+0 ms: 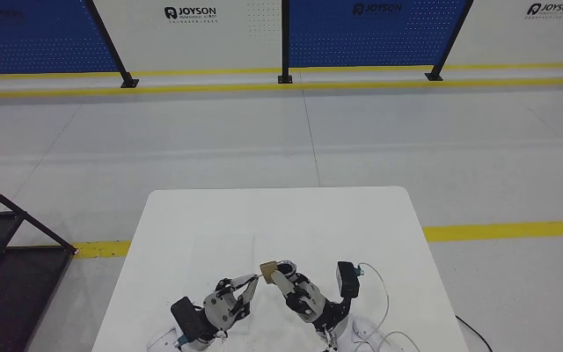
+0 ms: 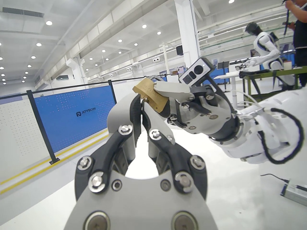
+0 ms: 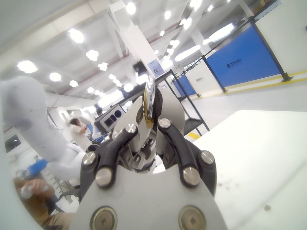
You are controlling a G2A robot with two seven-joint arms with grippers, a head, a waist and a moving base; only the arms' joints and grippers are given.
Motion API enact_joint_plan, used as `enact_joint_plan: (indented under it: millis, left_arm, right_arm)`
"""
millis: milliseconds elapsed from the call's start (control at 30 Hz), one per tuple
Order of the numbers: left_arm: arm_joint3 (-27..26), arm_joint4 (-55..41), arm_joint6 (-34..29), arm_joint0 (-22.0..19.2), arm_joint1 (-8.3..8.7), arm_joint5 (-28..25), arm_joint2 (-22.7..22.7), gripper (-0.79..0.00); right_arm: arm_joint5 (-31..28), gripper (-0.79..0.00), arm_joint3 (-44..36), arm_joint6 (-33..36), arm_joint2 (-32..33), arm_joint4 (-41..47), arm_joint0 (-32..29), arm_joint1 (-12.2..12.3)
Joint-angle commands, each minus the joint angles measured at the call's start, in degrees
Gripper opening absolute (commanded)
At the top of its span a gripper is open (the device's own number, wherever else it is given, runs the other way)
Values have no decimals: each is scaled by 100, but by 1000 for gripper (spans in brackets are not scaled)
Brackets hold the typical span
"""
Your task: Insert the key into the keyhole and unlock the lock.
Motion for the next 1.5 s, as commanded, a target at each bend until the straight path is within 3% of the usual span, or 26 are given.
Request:
enact_joint_plan:
  millis: [0, 333, 600, 633, 667, 700, 967, 1267, 1467]
  left_arm:
    - [14, 169, 62, -16, -5, 323, -2, -785]
    - [96, 640, 163, -88, -19, 1095, 32, -785]
    - [152, 540, 234, -120, -25, 1099, 84, -785]
    - [141, 483, 242, -126, -26, 1061, 89, -508]
    - [146, 431, 237, -122, -26, 1014, 95, -52]
    - [142, 343, 240, -117, -27, 935, 104, 0]
    - [-45, -480, 307, 65, 14, 83, -26, 0]
    - [-198, -1778, 164, 509, 167, -1763, -620, 0]
    - [-174, -2352, 6, 866, 279, -2718, -1182, 0]
  right_arm:
    - [3, -785, -2, 3, 1, 3, -4, 1]
    - [11, -785, -26, 17, 12, 25, -23, 10]
    - [27, -785, -44, 37, 27, 45, -27, 17]
    - [36, -785, -53, 6, 41, 48, -26, 17]
    - [35, -785, -60, -29, 53, 48, -26, 17]
    - [42, -785, -55, -49, 67, 41, -27, 18]
    - [26, -785, -24, -178, 251, 86, -50, 43]
    - [45, -785, 111, 94, 504, 385, -80, 100]
    - [255, -785, 257, 758, 387, 540, 20, 105]
